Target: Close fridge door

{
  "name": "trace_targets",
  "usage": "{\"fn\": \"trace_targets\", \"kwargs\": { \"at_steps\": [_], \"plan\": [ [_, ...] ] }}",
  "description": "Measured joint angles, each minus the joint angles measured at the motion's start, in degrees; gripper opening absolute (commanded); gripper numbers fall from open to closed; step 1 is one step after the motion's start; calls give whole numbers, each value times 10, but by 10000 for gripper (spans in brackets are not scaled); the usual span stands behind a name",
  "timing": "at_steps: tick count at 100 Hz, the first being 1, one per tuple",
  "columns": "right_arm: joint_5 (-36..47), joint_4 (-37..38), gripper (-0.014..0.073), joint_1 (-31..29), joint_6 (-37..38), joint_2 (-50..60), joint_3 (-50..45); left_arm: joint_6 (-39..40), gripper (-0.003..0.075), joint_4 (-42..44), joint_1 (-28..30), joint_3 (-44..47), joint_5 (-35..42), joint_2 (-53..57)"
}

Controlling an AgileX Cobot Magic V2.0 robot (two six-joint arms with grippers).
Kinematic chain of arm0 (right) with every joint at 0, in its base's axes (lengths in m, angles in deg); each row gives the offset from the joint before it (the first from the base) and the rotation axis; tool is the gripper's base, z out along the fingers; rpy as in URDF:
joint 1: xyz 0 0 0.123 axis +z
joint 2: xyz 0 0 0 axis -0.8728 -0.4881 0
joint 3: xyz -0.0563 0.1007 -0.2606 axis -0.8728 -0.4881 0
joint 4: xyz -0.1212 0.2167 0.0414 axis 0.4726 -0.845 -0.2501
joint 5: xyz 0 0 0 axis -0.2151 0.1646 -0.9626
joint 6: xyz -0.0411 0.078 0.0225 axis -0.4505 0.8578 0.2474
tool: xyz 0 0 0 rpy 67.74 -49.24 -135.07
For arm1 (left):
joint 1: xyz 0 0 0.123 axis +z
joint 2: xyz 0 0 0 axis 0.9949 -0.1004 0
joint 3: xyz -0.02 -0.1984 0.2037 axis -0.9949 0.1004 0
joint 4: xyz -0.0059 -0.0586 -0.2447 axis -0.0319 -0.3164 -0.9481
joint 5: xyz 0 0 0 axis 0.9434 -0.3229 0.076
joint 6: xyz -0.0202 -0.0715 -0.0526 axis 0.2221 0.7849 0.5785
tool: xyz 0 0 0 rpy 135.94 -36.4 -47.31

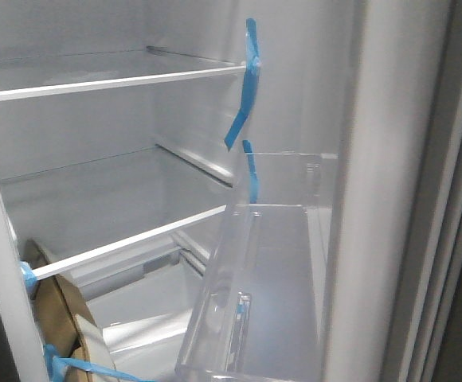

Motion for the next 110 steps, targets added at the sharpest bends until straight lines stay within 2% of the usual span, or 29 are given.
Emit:
{"fn": "trace_targets", "kwargs": {
  "at_steps": [36, 65, 110],
  "plan": [
    [-3, -38, -44, 63, -51, -74, 33, 0, -20, 0, 0, 0, 0, 0],
    [-4, -92, -44, 80, -117, -100, 34, 0, -20, 0, 0, 0, 0, 0],
    [-9, -239, -44, 82, -244, -199, 53, 0, -20, 0, 0, 0, 0, 0]
  ]
}}
